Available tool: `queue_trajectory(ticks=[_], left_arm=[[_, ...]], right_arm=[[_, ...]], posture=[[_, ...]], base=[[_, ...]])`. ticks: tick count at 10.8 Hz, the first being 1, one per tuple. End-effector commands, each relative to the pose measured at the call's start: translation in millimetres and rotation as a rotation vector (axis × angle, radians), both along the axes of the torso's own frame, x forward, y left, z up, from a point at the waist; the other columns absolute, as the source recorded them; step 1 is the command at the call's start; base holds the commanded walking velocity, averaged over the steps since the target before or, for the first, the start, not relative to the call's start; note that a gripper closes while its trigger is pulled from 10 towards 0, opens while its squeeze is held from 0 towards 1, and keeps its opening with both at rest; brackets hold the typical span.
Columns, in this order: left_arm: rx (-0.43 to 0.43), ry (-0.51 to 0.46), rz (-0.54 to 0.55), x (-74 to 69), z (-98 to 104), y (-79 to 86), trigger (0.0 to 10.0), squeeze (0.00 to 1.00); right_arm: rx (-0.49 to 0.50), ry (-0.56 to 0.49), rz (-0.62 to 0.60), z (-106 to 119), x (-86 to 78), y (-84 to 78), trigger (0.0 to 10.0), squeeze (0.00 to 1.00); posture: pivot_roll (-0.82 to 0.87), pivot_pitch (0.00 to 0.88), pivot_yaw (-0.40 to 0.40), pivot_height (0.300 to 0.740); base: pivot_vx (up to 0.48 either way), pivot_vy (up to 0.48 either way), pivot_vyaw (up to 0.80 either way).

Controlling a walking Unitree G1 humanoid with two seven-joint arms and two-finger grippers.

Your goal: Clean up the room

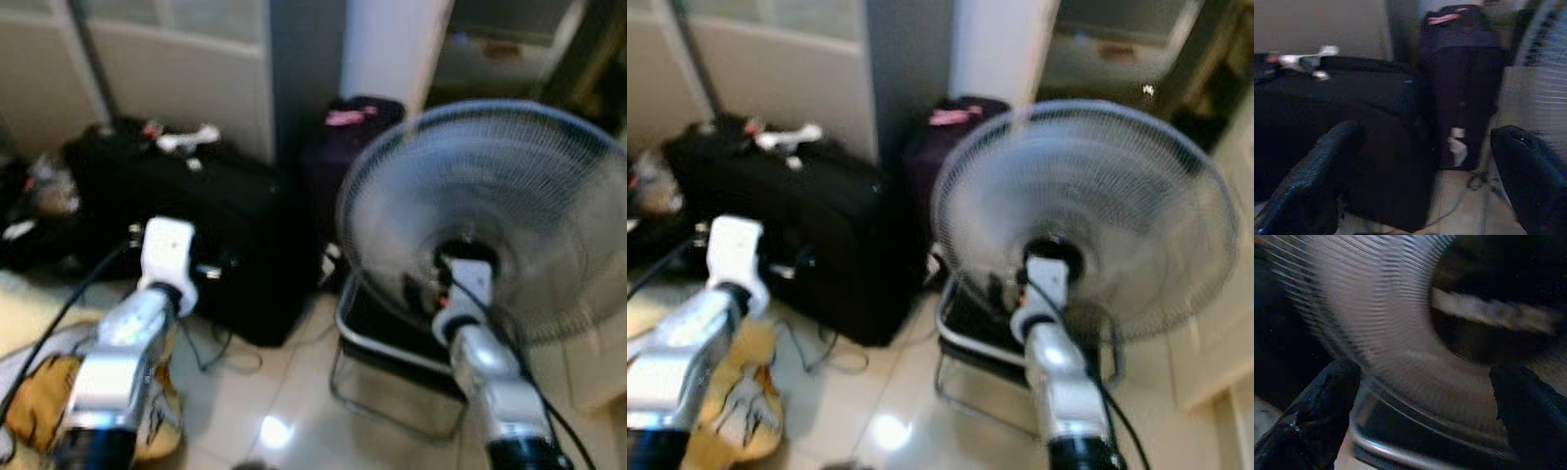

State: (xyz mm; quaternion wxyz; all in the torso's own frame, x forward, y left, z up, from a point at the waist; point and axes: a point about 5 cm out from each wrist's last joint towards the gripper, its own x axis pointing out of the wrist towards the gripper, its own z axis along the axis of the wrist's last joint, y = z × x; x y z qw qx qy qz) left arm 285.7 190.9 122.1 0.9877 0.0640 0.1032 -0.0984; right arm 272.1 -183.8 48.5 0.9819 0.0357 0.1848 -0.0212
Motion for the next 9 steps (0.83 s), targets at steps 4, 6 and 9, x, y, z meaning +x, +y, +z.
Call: queue_trajectory(ticks=[4, 6, 9], left_arm=[[0.012, -0.014, -0.004, -0.7, 3.2, 1.9, 10.0, 0.0], [0.016, -0.017, -0.001, 0.3, 3.7, 2.7, 10.0, 0.0], [0.033, -0.032, -0.002, 0.4, 5.8, 2.6, 10.0, 0.0]], right_arm=[[0.028, -0.017, 0.008, 7.3, 4.4, 4.2, 10.0, 0.0], [0.028, -0.008, 0.001, 6.6, 4.1, 3.3, 10.0, 0.0], [0.023, -0.015, 0.002, 7.6, 4.7, 4.9, 10.0, 0.0]], posture=[[0.0, 0.0, -0.017, 0.74], [0.0, 0.0, -0.02, 0.74], [0.0, 0.0, -0.02, 0.74]], base=[[0.0, 0.0, -0.4], [0.0, 0.0, -0.8], [0.0, 0.0, -0.8]])
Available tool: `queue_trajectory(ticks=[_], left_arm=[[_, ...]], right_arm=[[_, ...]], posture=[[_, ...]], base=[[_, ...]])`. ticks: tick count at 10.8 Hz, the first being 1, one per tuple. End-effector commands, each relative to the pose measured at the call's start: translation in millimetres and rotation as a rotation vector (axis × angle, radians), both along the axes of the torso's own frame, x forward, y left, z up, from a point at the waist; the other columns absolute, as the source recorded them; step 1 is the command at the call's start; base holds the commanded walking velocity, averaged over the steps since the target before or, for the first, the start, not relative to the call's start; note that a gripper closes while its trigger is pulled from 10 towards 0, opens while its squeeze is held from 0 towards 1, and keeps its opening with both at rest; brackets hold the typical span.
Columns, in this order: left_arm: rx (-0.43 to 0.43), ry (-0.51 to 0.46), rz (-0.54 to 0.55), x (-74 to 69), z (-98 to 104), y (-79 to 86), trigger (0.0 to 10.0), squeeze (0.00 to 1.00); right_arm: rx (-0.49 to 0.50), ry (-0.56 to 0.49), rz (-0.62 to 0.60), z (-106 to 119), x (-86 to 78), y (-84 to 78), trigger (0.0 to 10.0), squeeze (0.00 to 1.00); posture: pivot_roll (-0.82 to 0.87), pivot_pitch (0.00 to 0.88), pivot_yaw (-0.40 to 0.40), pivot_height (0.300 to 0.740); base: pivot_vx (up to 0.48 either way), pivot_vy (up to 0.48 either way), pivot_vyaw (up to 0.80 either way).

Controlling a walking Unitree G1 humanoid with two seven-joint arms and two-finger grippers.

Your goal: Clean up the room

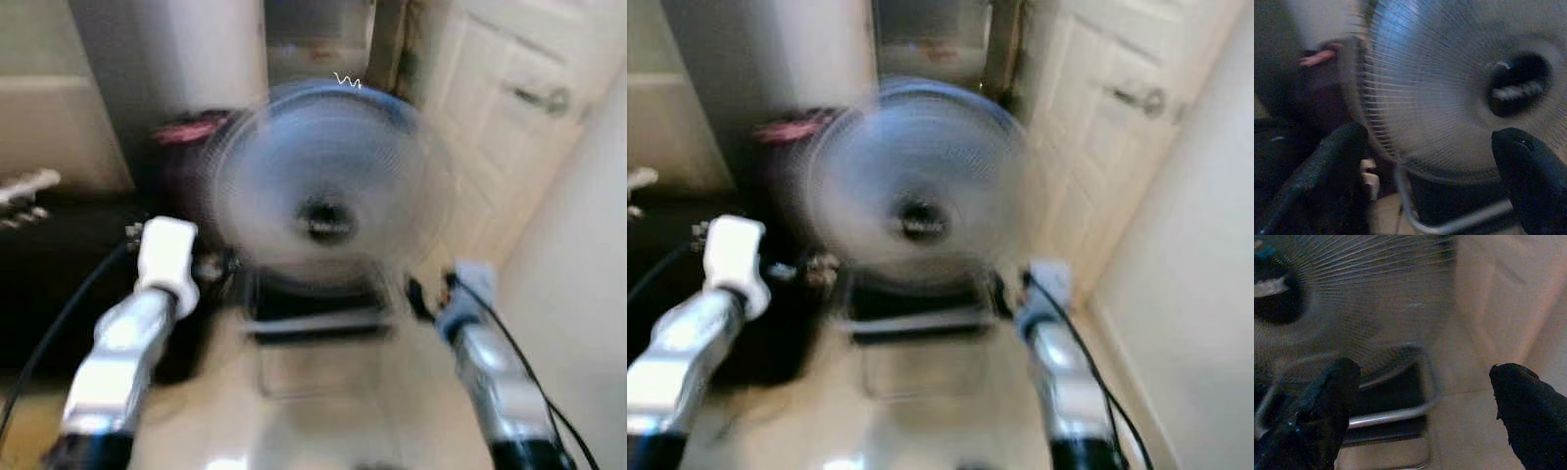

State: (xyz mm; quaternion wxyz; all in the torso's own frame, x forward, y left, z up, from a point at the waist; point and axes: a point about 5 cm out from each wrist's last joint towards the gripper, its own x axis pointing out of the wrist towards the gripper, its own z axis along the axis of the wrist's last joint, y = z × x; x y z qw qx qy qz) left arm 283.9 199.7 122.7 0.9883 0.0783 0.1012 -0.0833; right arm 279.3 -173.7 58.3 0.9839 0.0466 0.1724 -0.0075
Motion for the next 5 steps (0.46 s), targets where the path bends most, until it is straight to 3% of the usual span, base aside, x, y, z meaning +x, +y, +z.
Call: queue_trajectory(ticks=[1, 2, 5], left_arm=[[0.006, -0.024, -0.02, 2.3, 5.7, -6.7, 10.0, 0.0], [0.004, -0.025, -0.018, 2.4, 6.1, -8.1, 10.0, 0.0], [0.035, -0.035, 0.026, 4.5, 6.1, -6.8, 10.0, 0.0]], right_arm=[[-0.027, -0.005, -0.011, -0.1, -1.9, -6.2, 10.0, 0.0], [-0.044, -0.022, 0.003, 2.5, -0.7, -6.9, 10.0, 0.0], [-0.066, -0.073, 0.135, 8.6, 0.6, -1.9, 10.0, 0.0]], posture=[[0.0, 0.0, -0.018, 0.74], [0.0, 0.0, -0.019, 0.74], [0.0, 0.0, -0.019, 0.74]], base=[[0.0, -0.48, 0.0], [0.0, -0.48, 0.0], [0.0, 0.0, 0.0]])
